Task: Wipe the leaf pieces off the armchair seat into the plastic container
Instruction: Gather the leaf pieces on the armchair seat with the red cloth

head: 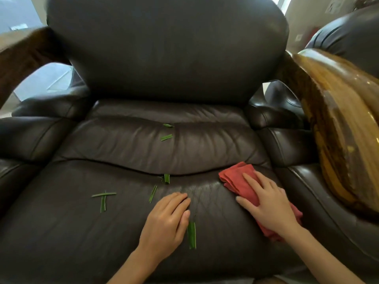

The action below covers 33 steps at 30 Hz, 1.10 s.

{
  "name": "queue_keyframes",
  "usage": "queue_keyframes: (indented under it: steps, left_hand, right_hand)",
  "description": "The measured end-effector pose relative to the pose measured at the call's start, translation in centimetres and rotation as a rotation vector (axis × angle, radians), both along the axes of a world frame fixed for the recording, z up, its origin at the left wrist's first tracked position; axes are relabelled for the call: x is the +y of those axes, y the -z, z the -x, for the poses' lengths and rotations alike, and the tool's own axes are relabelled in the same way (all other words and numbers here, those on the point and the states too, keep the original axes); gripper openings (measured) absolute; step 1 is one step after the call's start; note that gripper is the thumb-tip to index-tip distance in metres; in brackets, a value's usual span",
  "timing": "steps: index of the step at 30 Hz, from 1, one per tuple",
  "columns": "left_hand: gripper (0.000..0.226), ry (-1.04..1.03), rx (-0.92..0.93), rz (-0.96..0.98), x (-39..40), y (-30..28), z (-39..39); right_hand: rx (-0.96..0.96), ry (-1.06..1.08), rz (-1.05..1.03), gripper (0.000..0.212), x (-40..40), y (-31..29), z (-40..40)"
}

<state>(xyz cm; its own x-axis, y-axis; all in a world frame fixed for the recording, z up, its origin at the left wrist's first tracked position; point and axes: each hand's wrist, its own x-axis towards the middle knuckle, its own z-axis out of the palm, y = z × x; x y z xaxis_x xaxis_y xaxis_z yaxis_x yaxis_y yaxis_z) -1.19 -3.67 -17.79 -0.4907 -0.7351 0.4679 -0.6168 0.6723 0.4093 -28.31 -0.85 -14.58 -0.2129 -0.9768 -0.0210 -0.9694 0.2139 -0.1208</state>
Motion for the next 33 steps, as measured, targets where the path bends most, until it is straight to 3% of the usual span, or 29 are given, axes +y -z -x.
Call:
queue_keyframes:
  steps: [4,11,14,18,26,33]
  left_hand:
    - [0.041,-0.001,0.035,0.047,-0.2,0.4,0.0]
    - [0.041,0.011,0.075,0.103,-0.7,1.3,-0.1]
    - [0.041,0.011,0.099,0.145,-0.9,1.5,-0.1]
    - [0.042,0.006,0.122,0.201,-1.3,2.0,0.0]
    - [0.056,-0.014,0.085,0.240,-2.1,2.6,0.5]
    - [0.055,-0.003,0.050,0.216,-2.0,2.9,0.4]
  right_hand:
    - [-0.105,0.010,0.337,0.043,-1.7,0.5,-0.5]
    - [-0.287,0.078,0.678,0.030,-12.9,-2.9,-1.9]
    - [-0.237,0.073,0.576,0.033,-18.2,-2.7,-3.0]
    - [-0.101,0.012,0.196,0.049,-22.1,0.5,-3.8]
    - [-0.256,-0.156,0.194,0.036,-28.2,0.0,-7.0]
    - [-0.445,-0.483,0.156,0.027,-29.2,-0.4,-13.4]
